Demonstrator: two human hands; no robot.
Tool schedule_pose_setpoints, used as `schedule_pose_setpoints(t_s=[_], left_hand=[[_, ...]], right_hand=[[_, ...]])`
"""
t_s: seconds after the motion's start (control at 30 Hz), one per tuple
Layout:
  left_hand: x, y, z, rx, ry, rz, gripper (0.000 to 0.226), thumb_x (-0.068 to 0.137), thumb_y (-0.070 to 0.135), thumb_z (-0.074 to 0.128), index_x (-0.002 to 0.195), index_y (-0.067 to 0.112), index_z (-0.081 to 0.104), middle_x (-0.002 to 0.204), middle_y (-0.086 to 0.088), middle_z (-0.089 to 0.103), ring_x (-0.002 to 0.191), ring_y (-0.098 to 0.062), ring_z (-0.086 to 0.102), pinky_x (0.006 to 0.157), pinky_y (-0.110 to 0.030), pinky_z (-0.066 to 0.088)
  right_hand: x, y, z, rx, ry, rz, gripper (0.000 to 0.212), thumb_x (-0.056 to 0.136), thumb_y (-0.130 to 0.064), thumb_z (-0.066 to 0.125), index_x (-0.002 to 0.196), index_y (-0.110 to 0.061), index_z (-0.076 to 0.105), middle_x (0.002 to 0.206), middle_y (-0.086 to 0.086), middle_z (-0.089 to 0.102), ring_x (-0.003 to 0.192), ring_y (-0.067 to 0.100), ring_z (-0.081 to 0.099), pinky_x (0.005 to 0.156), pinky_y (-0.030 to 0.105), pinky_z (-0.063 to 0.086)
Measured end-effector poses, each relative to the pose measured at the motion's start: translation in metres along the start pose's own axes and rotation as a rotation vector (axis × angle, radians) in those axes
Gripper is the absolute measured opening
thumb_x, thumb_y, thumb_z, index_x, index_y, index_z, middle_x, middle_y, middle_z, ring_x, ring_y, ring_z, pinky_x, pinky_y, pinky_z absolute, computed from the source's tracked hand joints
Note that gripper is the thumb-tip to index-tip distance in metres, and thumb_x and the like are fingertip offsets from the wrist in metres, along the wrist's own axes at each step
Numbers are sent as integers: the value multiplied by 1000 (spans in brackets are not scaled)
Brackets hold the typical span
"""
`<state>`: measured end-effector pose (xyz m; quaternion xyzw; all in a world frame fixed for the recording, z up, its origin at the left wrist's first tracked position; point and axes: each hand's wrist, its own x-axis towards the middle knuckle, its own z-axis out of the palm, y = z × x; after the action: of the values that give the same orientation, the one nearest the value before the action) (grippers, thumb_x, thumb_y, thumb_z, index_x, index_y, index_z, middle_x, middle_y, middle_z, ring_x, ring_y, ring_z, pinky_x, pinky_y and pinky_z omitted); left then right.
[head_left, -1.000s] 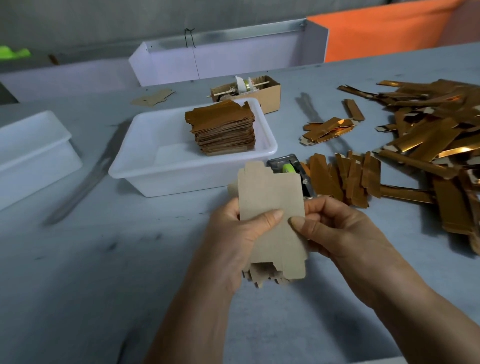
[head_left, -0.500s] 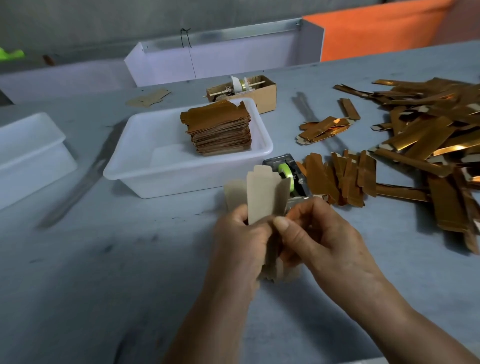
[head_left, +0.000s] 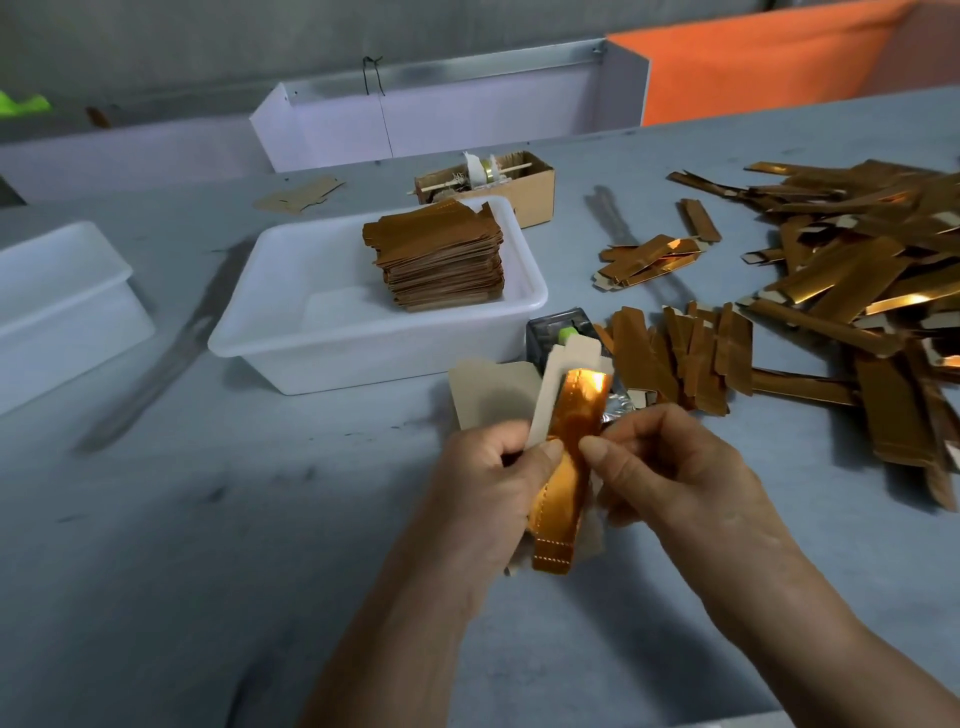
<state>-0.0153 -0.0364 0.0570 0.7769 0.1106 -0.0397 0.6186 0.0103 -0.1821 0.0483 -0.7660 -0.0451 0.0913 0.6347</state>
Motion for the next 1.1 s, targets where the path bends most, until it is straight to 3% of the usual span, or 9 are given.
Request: schedule_pose_setpoints(t_s=[0.1,0.2,0.37,0.53,0.67,0.8,0.93,1.0,1.1], left_hand=[[-1,3,2,-50,-77,6,16,92,26,60,103,28,70,93,2,75,87,-12,70,68,-20,58],[1,4,5,-85,-63,-19,17,87,17,66,104,17,68,92,-1,75,85,-13,71,74,-24,58],[1,-1,9,-100,81,-11,3,84,22,70,86,20,69,70,9,71,64,0,65,54,-10,48],[-1,-8,13,-13,201,48,6,84,28,70,90,26,70,73,14,70,72,-3,67,59,-13,52],[-7,-5,24,437,435,318,10,85,24,71,94,25,72,86,8,62,78,-8,61,60,-18,49],[-18,-4,43,1007,502,510,21,70,11,68,89,10,75,71,-5,60,65,-20,60,47,-22,33],[-26,-10,56,1229,369,394,45,78,11,35,101,2,74,78,-5,64,69,-21,61,62,-31,50],[-28,-11,58,1255,351,382,44,77,11,36,96,5,75,76,-3,62,69,-20,61,61,-31,49],[-31,-8,54,1148,347,401,39,78,10,43,101,6,75,77,-4,62,69,-20,62,52,-27,50]], right_hand=[[4,4,-2,139,-14,79,40,64,-44,65,98,-23,63,84,0,70,79,9,68,65,20,54],[6,6,-1,352,-121,183,30,78,-25,63,107,-18,66,95,4,73,90,18,69,80,33,54],[7,8,3,414,-81,207,25,82,-20,61,106,-21,64,90,3,74,84,17,71,73,30,54],[7,9,6,445,-39,219,13,85,-17,61,92,-28,62,85,-5,74,81,14,71,67,27,55],[7,7,9,437,-8,201,15,85,-13,61,93,-25,65,89,1,74,82,18,71,72,32,57],[7,2,12,441,-6,196,11,87,-16,60,92,-20,69,84,2,74,76,14,70,59,21,55],[5,4,14,442,-11,215,21,80,-39,61,86,-23,73,83,-2,74,79,10,70,59,18,54],[4,6,16,427,-16,212,28,71,-44,66,84,-21,73,81,0,74,77,11,71,64,23,55],[4,8,17,423,25,206,22,73,-31,67,87,-15,70,74,3,72,72,14,70,66,28,52]])
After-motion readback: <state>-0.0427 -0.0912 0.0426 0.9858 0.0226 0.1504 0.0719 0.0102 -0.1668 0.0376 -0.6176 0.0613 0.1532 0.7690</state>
